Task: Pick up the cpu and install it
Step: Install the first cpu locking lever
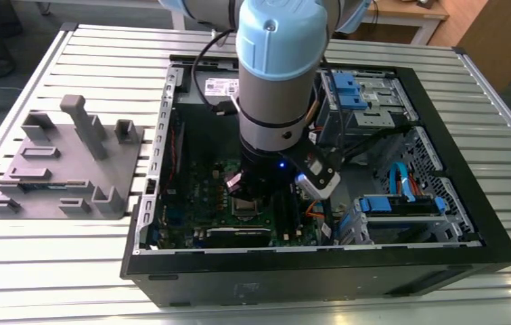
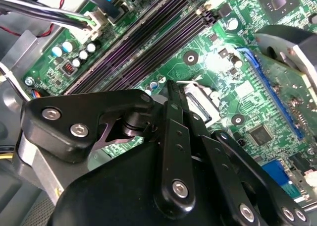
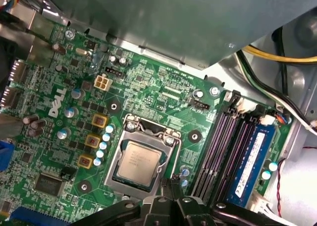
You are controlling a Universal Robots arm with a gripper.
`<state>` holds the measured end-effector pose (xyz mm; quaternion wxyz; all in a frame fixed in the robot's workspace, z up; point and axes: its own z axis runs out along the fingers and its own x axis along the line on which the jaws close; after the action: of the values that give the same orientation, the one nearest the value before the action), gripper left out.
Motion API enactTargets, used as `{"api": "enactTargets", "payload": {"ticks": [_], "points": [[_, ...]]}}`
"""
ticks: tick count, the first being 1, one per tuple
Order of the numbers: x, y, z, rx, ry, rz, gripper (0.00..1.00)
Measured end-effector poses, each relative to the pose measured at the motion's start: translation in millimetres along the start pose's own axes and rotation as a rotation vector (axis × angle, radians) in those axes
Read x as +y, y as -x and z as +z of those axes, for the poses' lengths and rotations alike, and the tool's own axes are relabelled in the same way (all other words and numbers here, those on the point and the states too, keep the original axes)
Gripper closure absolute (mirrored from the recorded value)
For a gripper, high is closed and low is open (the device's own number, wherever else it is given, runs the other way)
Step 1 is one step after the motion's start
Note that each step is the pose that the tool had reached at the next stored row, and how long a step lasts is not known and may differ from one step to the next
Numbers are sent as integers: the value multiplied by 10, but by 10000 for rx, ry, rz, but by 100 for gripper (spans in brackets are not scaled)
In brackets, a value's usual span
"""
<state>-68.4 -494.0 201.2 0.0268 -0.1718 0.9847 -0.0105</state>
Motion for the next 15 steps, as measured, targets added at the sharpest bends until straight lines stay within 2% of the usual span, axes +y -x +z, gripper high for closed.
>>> {"api": "enactTargets", "payload": {"ticks": [15], "points": [[-57, -21, 82, -1, 1, 0, 89]]}}
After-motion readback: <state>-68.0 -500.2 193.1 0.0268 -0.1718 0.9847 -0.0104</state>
